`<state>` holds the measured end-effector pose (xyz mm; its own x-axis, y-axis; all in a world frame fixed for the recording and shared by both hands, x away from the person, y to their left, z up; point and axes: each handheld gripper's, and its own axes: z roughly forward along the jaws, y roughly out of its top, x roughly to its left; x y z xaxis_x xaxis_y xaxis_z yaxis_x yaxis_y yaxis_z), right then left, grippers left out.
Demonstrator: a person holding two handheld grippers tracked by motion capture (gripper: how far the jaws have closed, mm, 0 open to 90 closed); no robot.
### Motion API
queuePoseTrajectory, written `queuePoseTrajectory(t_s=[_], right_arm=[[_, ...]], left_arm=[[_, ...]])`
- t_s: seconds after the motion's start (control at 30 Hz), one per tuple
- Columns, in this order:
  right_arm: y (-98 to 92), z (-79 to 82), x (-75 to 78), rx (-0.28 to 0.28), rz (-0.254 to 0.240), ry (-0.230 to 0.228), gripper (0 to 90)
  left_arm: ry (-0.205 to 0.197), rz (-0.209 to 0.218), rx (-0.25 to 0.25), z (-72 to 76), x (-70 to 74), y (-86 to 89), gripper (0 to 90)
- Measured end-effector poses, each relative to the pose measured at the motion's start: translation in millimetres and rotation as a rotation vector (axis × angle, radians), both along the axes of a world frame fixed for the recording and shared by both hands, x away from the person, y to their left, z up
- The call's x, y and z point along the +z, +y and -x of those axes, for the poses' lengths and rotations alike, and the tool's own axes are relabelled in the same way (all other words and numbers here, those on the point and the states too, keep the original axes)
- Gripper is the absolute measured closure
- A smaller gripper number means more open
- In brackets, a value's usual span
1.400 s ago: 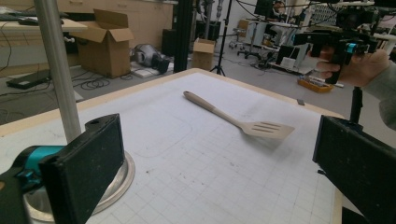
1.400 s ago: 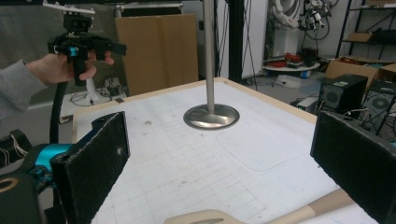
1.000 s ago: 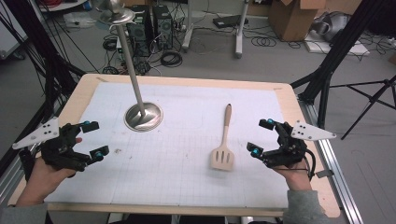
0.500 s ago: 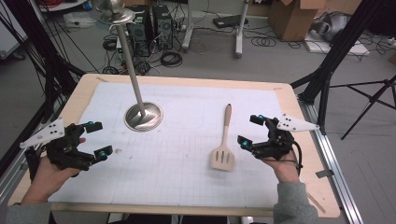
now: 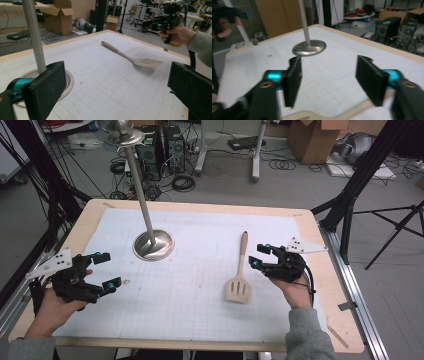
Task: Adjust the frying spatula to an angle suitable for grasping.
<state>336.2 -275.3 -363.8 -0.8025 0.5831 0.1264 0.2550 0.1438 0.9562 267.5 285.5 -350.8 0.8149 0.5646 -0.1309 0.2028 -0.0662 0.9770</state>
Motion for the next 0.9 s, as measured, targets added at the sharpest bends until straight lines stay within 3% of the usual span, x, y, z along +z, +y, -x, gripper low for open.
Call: queuePoseTrajectory(t_s=[0.17,0.23,0.3,0.4,0.5,0.67,0.9], right_arm=[[-1.1,-10.5,-7.8,-0.013,0.040,0.024,62.8],[0.9,-13.1,-10.7,0.007,0.056,0.038,73.5],[5.9,-13.8,-12.0,0.015,0.112,0.008,81.8],[12.5,-16.4,-15.2,0.035,0.146,-0.005,87.7],[15.9,-22.5,-21.2,0.039,0.173,0.002,89.6],[17.2,-33.2,-31.9,0.048,0.173,0.048,89.7],[23.3,-43.5,-45.0,0.050,0.229,0.065,89.7]], left_arm=[[0.002,-0.003,0.003,-0.5,-1.0,0.3,2.5],[0.002,-0.004,0.002,-0.5,-1.2,0.4,2.5],[0.002,-0.005,0.003,-0.6,-1.4,0.6,2.5],[0.005,-0.005,0.005,-1.0,-2.1,1.6,2.5],[0.007,-0.005,0.006,-1.5,-3.5,2.1,2.5],[0.016,-0.007,0.008,-3.0,-6.0,1.4,2.5],[0.014,-0.012,0.011,-3.5,-7.0,1.4,2.5]])
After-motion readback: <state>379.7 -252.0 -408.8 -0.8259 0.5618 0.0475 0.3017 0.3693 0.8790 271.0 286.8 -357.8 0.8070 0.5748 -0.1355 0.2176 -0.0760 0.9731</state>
